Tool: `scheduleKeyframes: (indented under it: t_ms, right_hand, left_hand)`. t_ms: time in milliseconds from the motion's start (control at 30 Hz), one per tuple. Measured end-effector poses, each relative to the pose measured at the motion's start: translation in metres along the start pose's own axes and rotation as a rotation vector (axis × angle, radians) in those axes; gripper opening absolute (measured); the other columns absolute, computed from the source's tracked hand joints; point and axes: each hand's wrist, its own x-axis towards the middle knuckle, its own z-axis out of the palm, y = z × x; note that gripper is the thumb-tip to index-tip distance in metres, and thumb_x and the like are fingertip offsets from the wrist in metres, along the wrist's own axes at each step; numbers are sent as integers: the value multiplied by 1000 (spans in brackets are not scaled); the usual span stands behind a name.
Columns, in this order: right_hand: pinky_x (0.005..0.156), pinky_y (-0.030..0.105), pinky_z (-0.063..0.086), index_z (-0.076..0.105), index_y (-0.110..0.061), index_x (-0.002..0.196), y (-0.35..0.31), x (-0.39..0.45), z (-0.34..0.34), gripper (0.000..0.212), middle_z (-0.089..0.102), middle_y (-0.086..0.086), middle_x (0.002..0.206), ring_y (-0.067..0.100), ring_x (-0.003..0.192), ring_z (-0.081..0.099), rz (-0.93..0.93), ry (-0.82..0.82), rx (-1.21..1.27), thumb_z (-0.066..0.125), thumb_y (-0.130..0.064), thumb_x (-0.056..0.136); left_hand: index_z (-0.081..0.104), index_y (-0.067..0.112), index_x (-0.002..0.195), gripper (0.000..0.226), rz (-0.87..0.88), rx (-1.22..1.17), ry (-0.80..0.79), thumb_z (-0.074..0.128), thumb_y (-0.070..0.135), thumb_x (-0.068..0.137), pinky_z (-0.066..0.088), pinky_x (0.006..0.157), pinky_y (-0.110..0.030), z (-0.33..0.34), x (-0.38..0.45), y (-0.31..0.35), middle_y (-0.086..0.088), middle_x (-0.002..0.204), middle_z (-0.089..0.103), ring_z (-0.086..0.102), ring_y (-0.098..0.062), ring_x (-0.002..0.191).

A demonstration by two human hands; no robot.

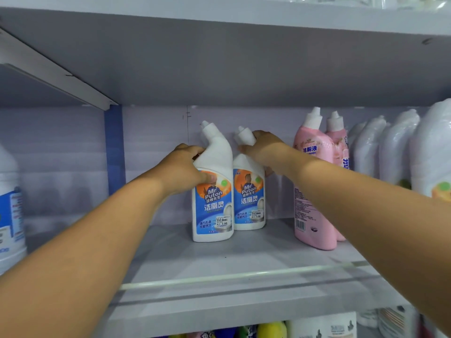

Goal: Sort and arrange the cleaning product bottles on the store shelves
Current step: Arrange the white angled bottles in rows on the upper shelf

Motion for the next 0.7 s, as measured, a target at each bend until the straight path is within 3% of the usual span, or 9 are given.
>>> scheduleKeyframes:
  t_ms: [100,267,367,433,467,567,633,700]
  right_hand:
    - [79,39,56,58,-20,125,7,-4,7,36,67,8,115,28,94,65,-52,88,46,61,-42,96]
    - [93,40,56,52,-12,137,14,-29,3,48,62,10,132,27,103,63,43,120,214,66,-33,96]
    - [65,27,47,40,-17,151,9,-58,-10,63,55,5,141,20,94,55,59,93,176,61,-43,98]
    - [55,25,38,38,-21,153,9,-79,-20,66,56,4,134,16,83,56,65,68,177,59,-49,98]
    - [56,25,41,38,-22,153,10,-90,-24,67,57,3,131,15,84,58,66,53,211,61,-51,97]
    - [82,37,58,37,-24,153,25,-125,-36,78,54,2,144,24,111,63,53,-6,337,69,-55,89]
    - [100,46,54,35,-22,155,41,-150,-50,81,48,3,152,25,122,59,2,-62,383,70,-53,89]
    - [105,47,52,38,-22,153,60,-178,-68,75,49,1,151,22,125,57,-59,-100,416,69,-51,91]
  left_hand:
    - [58,22,130,59,-43,-89,-15,87,22,79,60,87,-39,1,-2,-2,0,125,56,68,-18,99]
    - [56,18,119,68,-146,-204,-40,92,32,63,63,85,-46,0,-3,-6,-4,110,71,75,-22,92]
    - [53,11,124,55,-242,-306,-87,85,25,82,59,94,-46,-4,-13,2,-7,107,74,74,-23,98]
    - [49,11,137,65,-303,-308,-62,81,33,86,57,98,-44,-9,-25,10,-8,118,70,68,-24,107]
    - [43,11,147,77,-327,-296,-31,80,38,86,56,99,-43,-10,-33,16,-8,128,65,64,-24,113]
    - [36,15,154,85,-352,-321,48,78,45,86,53,100,-41,-5,-61,33,-6,141,57,58,-24,120]
    - [42,16,149,76,-347,-391,100,76,44,88,52,98,-38,4,-86,48,-4,133,61,61,-19,109]
    - [46,20,145,74,-316,-415,156,77,49,85,51,100,-37,14,-113,66,-1,130,63,63,-13,103]
